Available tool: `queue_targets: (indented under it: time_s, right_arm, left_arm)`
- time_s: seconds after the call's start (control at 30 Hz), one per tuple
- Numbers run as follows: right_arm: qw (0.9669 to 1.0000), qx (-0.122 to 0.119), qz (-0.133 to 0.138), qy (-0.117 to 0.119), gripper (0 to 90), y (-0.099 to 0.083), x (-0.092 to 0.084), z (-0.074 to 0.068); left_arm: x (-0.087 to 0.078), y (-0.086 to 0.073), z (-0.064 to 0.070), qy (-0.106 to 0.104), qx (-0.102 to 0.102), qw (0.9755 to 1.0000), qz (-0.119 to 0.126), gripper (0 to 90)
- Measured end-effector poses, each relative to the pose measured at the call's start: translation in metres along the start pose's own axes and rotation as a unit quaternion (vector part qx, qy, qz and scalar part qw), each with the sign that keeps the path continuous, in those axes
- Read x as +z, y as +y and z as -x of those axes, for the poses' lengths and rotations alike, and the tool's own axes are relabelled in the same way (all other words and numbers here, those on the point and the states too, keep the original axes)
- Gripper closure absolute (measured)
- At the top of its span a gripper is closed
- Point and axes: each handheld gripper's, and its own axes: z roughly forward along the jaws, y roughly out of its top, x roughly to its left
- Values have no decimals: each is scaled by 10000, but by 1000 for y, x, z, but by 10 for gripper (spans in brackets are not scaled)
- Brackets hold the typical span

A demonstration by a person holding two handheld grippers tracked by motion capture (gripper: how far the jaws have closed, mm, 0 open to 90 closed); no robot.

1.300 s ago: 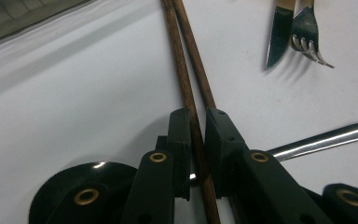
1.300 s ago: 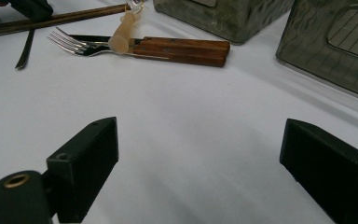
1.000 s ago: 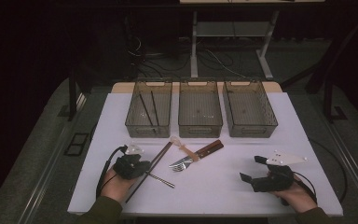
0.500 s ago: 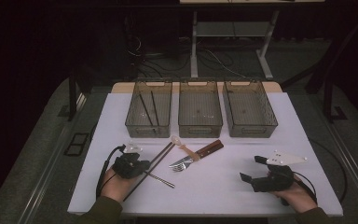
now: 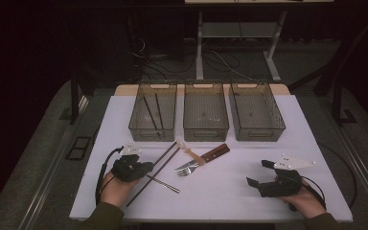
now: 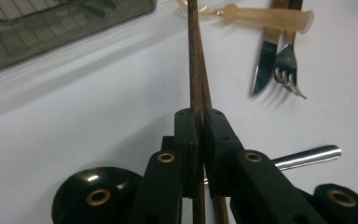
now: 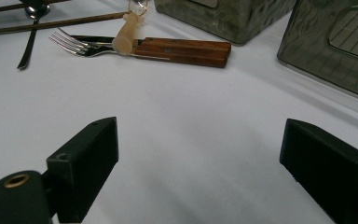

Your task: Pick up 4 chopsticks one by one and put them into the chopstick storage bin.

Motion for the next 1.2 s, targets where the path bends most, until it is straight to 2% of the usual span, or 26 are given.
queue_targets:
  time_s: [0.07, 0.2, 0.37, 0.57, 0.77, 1.0, 1.2]
  right_arm:
    - [10000, -8, 3, 20, 111, 0, 0, 0]
    - [10000, -12, -10, 18, 111, 0, 1, 0]
    - [10000, -7, 11, 14, 111, 0, 0, 1]
    - [10000, -29, -7, 12, 111, 0, 1, -1]
    - [10000, -79, -31, -9, 111, -1, 3, 0]
    - [9999, -102, -98, 30, 111, -2, 6, -1]
    - [10000, -29, -25, -5, 111, -1, 9, 1]
  left_arm:
    - [-3, 1, 0, -13, 54, 10000, 42, 848]
    - [-7, 3, -3, -154, -17, 9997, 175, 848]
    - [-10, 6, -4, -169, -12, 9995, 274, 848]
    - [-15, 12, -3, -224, 130, 9988, 415, 848]
    - [-20, 20, -3, -330, 160, 9977, 576, 848]
    - [-21, 35, -5, -403, 246, 9962, 733, 848]
    - [-15, 45, -8, -473, 274, 9953, 803, 848]
